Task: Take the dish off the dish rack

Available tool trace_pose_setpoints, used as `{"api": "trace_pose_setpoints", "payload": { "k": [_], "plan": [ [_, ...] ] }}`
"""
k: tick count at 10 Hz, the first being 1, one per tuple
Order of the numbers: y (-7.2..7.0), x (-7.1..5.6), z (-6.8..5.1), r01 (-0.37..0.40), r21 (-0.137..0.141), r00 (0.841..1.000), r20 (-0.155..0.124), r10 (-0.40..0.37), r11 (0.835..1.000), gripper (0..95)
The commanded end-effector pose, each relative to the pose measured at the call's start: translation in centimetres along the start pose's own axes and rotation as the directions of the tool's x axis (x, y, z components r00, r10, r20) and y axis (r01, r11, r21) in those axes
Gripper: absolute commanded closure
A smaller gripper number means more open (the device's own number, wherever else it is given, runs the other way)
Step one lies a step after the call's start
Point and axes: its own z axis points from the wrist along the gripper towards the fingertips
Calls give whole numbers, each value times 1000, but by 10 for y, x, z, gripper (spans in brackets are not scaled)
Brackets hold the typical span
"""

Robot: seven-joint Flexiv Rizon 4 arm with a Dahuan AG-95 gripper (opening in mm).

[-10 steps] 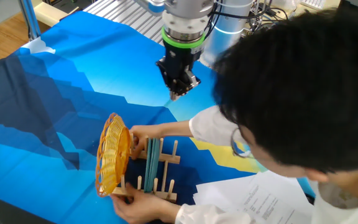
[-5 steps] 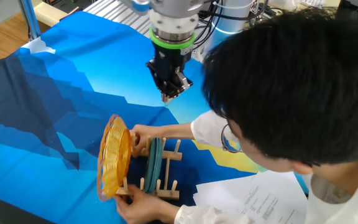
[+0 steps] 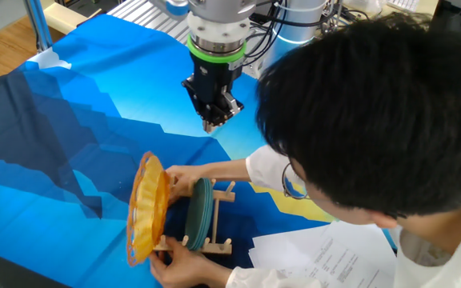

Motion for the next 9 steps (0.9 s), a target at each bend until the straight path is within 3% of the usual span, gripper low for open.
{"api": "trace_pose_setpoints", "payload": {
  "k": [1,9],
  "plan": [
    [-2,-1,0,2,0,1000,-3,-2,1000,950],
    [-2,-1,1,-6,1,1000,-8,6,1000,950]
  ]
}}
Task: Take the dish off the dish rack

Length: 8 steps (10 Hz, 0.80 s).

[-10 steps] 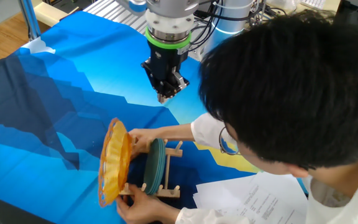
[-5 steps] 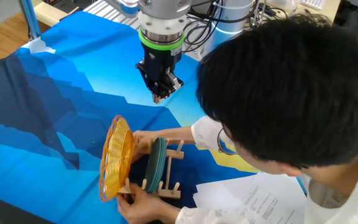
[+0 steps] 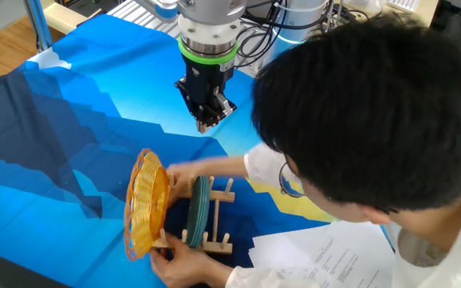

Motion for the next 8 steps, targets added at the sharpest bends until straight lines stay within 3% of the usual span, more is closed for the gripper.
{"api": "trace_pose_setpoints", "payload": {
  "k": [1,5,8],
  "plan": [
    [0,0,0,0,0,1000,-2,0,1000,950],
    [0,-1,0,4,4,1000,-2,-4,1000,950],
    [-4,-8,1,15,10,1000,1,-15,1000,950]
  ]
}}
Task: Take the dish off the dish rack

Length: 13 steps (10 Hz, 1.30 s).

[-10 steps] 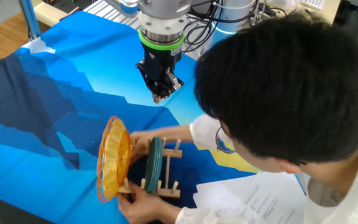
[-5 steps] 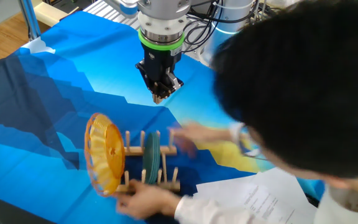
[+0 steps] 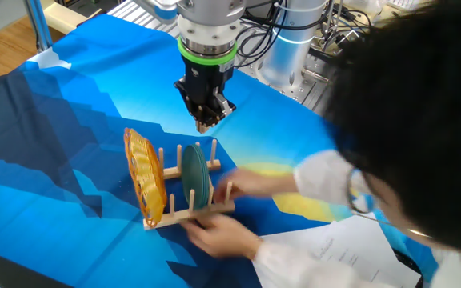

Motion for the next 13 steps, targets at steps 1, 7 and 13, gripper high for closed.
{"api": "trace_pose_setpoints", "payload": {
  "k": [1,7,13],
  "plan": [
    [-4,-9,-1,9,9,1000,1,-9,1000,950],
    [-7,-22,-7,29,10,1000,-5,-29,1000,950],
    [-14,-41,-19,50,23,999,-2,-50,998,950]
  ]
}}
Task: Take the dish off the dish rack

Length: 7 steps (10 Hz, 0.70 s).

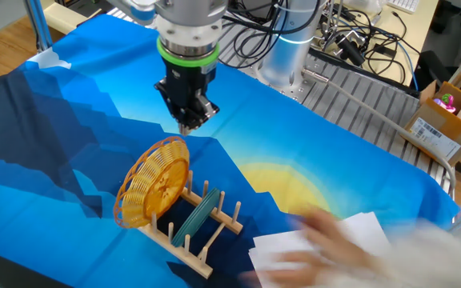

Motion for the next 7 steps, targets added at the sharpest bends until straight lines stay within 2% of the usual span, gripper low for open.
{"api": "trace_pose_setpoints", "payload": {
  "k": [1,2,3,4,7],
  "plan": [
    [-3,-5,-1,11,4,1000,2,-11,1000,950],
    [-4,-8,-2,16,12,1000,7,-16,1000,760],
    [-7,-12,-3,25,19,1000,10,-25,1000,760],
    [-9,-15,-4,33,19,999,10,-33,999,570],
    [-17,-24,0,63,20,998,14,-63,998,570]
  ]
}}
